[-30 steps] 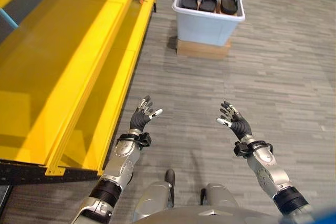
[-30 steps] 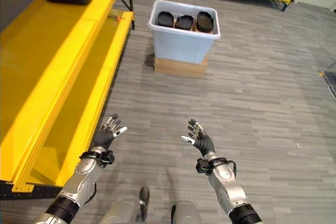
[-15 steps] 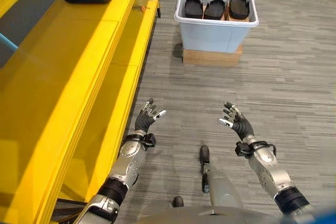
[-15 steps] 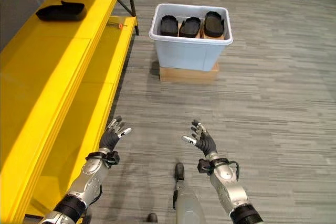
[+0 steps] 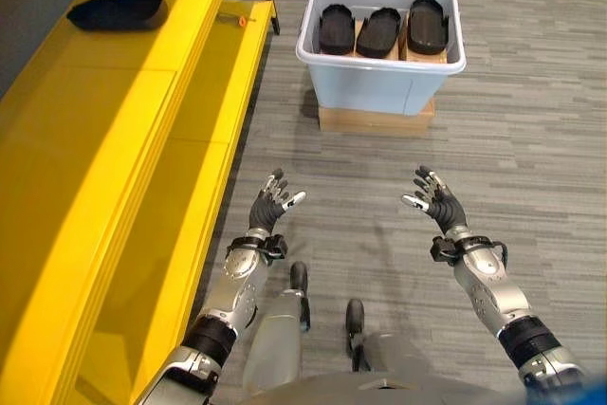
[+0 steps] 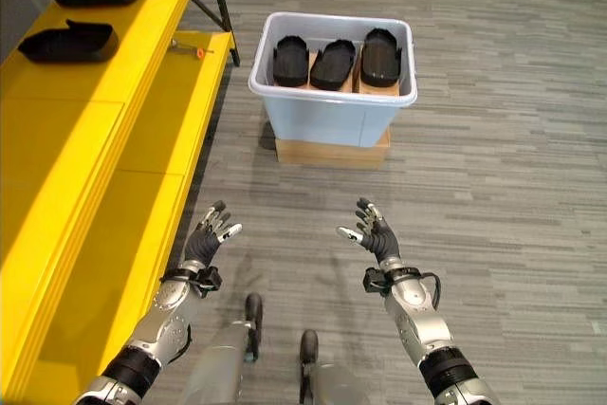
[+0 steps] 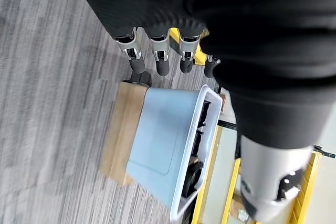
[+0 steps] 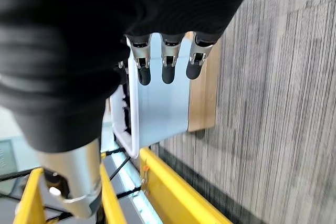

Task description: Move parts from the plastic box to the shelf.

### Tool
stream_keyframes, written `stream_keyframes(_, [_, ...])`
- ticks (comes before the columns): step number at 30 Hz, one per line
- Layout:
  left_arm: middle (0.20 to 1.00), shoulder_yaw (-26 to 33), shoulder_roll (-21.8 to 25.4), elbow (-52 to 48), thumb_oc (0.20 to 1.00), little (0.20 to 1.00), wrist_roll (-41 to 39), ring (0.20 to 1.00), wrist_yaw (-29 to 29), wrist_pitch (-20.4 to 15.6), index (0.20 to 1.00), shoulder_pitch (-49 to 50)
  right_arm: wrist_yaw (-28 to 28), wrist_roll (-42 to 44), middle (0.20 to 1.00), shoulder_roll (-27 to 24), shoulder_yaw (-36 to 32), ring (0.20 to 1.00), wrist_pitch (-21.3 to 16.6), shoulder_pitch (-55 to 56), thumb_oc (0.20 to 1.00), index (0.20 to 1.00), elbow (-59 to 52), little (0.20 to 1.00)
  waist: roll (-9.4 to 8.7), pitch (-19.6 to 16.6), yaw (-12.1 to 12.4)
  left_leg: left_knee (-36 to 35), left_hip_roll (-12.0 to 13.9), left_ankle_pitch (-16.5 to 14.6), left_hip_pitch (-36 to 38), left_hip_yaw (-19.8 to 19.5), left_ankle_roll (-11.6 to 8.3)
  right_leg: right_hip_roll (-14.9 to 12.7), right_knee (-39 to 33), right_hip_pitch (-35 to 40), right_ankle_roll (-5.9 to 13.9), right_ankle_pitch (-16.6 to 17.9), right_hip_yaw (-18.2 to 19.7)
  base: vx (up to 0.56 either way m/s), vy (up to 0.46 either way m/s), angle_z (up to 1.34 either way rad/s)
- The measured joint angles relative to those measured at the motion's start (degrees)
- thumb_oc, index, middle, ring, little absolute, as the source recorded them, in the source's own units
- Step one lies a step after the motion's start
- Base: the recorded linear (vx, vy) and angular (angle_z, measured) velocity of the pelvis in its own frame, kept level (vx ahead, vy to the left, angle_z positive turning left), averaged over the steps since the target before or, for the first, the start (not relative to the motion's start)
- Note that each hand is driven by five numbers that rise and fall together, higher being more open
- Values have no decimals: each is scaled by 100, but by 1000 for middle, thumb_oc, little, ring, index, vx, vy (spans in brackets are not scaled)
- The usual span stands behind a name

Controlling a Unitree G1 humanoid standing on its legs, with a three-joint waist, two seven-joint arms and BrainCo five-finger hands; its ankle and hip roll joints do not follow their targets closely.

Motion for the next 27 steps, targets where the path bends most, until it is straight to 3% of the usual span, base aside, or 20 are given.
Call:
stream_keyframes(2, [1000, 143, -11, -19, 1000, 1000, 0, 1000, 1, -4, 1000, 180, 39, -13, 1000, -6, 0, 1000, 7, 58, 1000, 1000, -27, 1000, 79, -24, 99, -728, -12, 260, 719, -109, 114, 26, -41, 576, 254, -324, 345, 491, 148, -71])
stream_keyframes(3, [1000, 145, 27, -25, 1000, 1000, 0, 1000, 0, -5, 1000, 214, 34, -12, 1000, 30, -9, 1000, 1, 94, 1000, 1000, -31, 1000, 36, -33, 89, -715, -52, 594, 819, -68, 344, -41, -24, 712, 314, -452, 443, 290, 101, -53])
stream_keyframes(5, [1000, 136, 138, -82, 1000, 1000, 0, 1000, 1, -5, 1000, 208, 62, -14, 1000, 69, 30, 1000, -2, 181, 1000, 1000, -88, 1000, -160, -109, 129, -528, -254, 703, 857, 129, 699, -301, 229, 605, 616, -702, 511, 242, 79, -32])
stream_keyframes(7, [1000, 147, 170, -129, 1000, 1000, 0, 1000, 14, -5, 1000, 71, 54, -13, 1000, 103, 20, 1000, 4, 189, 1000, 1000, -129, 1000, -284, -143, 81, -315, -516, 356, 805, 208, 925, -535, 367, 641, 677, -721, 431, 297, 123, 1])
stream_keyframes(8, [1000, 149, 160, -135, 1000, 1000, 0, 1000, 54, -17, 1000, -17, 56, -13, 1000, 166, 35, 1000, 5, 144, 1000, 1000, -165, 1000, -293, -178, 123, -194, -590, 300, 816, 303, 1062, -671, 703, 509, 801, -798, 405, 255, 125, -3])
stream_keyframes(9, [1000, 150, 171, -145, 1000, 1000, 0, 1000, 95, -28, 1000, -101, 58, -13, 1000, 186, 52, 1000, 6, 109, 1000, 1000, -186, 1000, -302, -184, 125, -140, -620, 153, 819, 314, 1070, -690, 880, 447, 889, -800, 411, 164, 87, -15])
stream_keyframes(10, [1000, 158, 189, -133, 1000, 1000, 1, 1000, 162, -27, 1000, -177, 55, -13, 1000, 248, 136, 1000, 18, 15, 1000, 1000, -253, 1000, -295, -184, 114, -113, -596, 126, 849, 307, 1102, -712, 2366, -280, 1317, -1015, 378, 78, 61, -1])
stream_keyframes(11, [1000, 141, 208, -133, 1000, 1000, 2, 1000, 179, -28, 1000, -174, 54, -13, 1000, 290, 136, 1000, 14, 31, 1000, 1000, -308, 1000, -313, -195, 118, -126, -616, 124, 898, 305, 1100, -733, 2984, -556, 1418, -1058, 372, 148, 106, 6])
stream_keyframes(13, [1000, 111, 250, -160, 1000, 1000, 3, 1000, 255, -42, 1000, -270, 49, -13, 1000, 390, 221, 1000, 17, -55, 1000, 1000, -302, 1000, -372, -217, 57, 18, -652, -181, 979, 277, 1240, -723, 4304, -1259, 1592, -609, 439, 215, 132, 4])
stream_keyframes(14, [1000, 79, 297, -152, 1000, 1000, 5, 1000, 260, -40, 1000, -263, 75, -20, 1000, 435, 255, 1000, 17, -100, 1000, 1000, -317, 1000, -387, -210, 70, 34, -667, -344, 1085, 329, 1356, -922, 5327, -1817, 1582, -463, 301, 217, 85, -15])
stream_keyframes(15, [1000, 73, 292, -145, 1000, 1000, 2, 1000, 265, -25, 1000, -228, 77, -20, 1000, 428, 251, 1000, 18, -69, 1000, 1000, -341, 1000, -307, -185, 60, 7, -675, -326, 1247, 345, 1379, -1057, 5336, -2079, 1343, -744, 92, 229, 43, -16])
stream_keyframes(17, [1000, 105, 294, -132, 1000, 1000, -1, 1000, 275, -28, 1000, -250, 67, -19, 1000, 419, 250, 1000, 21, -77, 1000, 1000, -385, 1000, -195, -116, 5, -8, -665, -464, 1385, 346, 1399, -1113, 4791, -2434, 1195, -853, 21, 317, -52, -6])
stream_keyframes(19, [1000, 97, 272, -85, 1000, 1000, -2, 1000, 269, -29, 1000, -311, 30, -19, 1000, 414, 250, 1000, 20, -134, 1000, 1000, -378, 1000, -55, -5, -100, -50, -647, -503, 1536, 355, 1301, -1211, 3077, -2624, 1123, -757, -251, 329, -120, 5])
stream_keyframes(21, [1000, 103, 207, 20, 1000, 1000, -3, 1000, 267, -30, 1000, -383, -15, -19, 1000, 375, 256, 1000, 28, -119, 1000, 1000, -350, 1000, -42, -6, -222, -43, -706, -536, 1618, 278, 1264, -1307, 1709, -2653, 1152, -96, -234, 296, -177, 35])
stream_keyframes(22, [1000, 100, 174, 67, 1000, 1000, -2, 1000, 263, -29, 1000, -396, -39, -21, 1000, 356, 252, 1000, 30, -109, 1000, 1000, -349, 1000, -44, 8, -273, -50, -702, -576, 1697, 202, 1197, -1351, 1561, -2687, 1140, 123, -190, 293, -192, 47])
stream_keyframes(23, [1000, 105, 144, 193, 1000, 1000, -2, 1000, 267, -37, 1000, -391, -86, -74, 1000, 346, 215, 1000, 30, -120, 1000, 1000, -349, 1000, -85, 2, -281, -56, -687, -730, 1846, 116, 1048, -1421, 694, -2466, 1214, 628, -7, 273, -226, 35])
stream_keyframes(24, [1000, 105, 133, 221, 1000, 1000, -3, 1000, 269, -36, 1000, -384, -94, -135, 1000, 346, 145, 1000, 29, -137, 1000, 1000, -350, 1000, -104, 12, -278, -58, -685, -799, 1922, 70, 988, -1563, 357, -2347, 1195, 881, -17, 276, -233, 31])
stream_keyframes(27, [1000, 103, 117, 210, 1000, 1000, -2, 1000, 261, -34, 1000, -300, -123, -179, 1000, 355, 111, 1000, 35, -44, 1000, 1000, -309, 1000, -203, 17, -339, -52, -633, -1037, 2216, -139, 701, -1764, 211, -1891, 1251, 1081, -4, 299, -247, 30])
